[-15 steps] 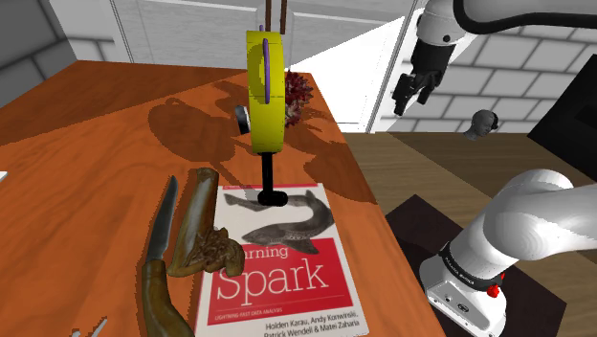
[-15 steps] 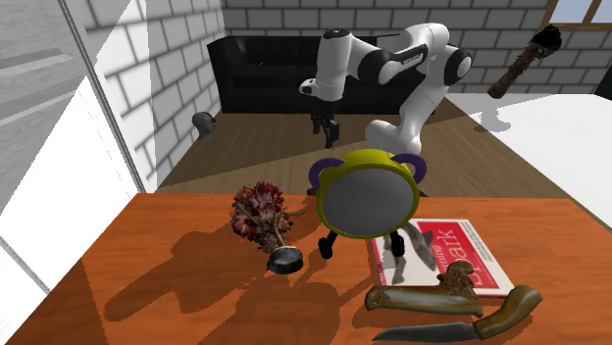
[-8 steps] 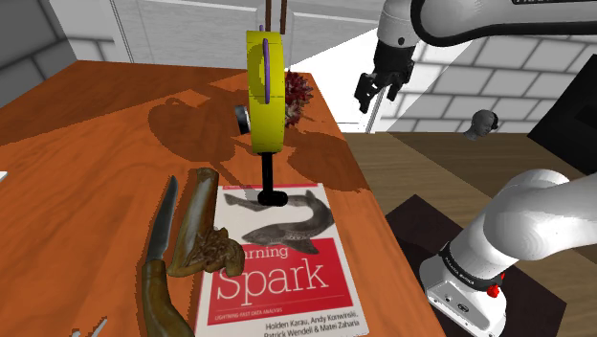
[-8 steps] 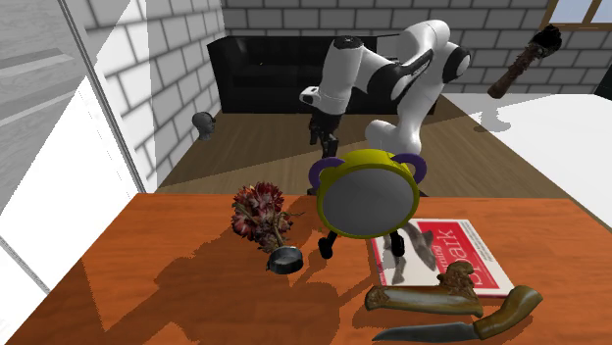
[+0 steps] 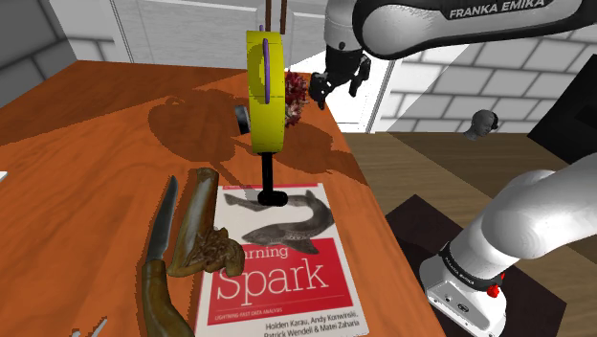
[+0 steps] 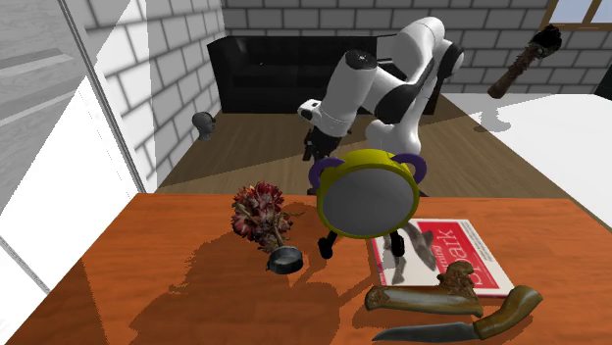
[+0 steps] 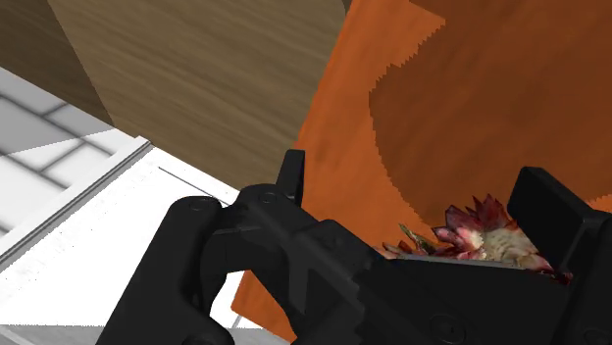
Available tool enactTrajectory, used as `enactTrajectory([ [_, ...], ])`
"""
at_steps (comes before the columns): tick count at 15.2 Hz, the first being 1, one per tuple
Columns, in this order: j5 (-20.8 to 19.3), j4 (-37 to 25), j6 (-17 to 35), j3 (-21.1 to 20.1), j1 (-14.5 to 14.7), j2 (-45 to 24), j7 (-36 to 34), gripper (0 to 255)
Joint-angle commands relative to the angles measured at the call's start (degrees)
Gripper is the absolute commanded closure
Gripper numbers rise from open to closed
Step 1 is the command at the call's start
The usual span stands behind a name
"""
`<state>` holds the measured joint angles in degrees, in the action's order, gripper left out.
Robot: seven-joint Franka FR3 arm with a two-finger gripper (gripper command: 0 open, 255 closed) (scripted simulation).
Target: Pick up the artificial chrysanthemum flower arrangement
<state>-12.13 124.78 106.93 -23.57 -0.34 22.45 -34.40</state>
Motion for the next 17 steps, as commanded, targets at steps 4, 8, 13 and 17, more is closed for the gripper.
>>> enactTrajectory([
  [4,-8.4,-10.4,-0.8,-7.3,-1.6,-11.8,-11.6,0],
  [8,-17.7,-20.4,-4.7,-11.8,-0.8,-22.7,-20.7,0],
  [13,-21.5,-22.4,-4.8,-12.4,0.5,-26.9,-24.6,0],
  [17,-22.3,-19.7,-2.1,-12.3,0.5,-27.5,-26.4,0],
])
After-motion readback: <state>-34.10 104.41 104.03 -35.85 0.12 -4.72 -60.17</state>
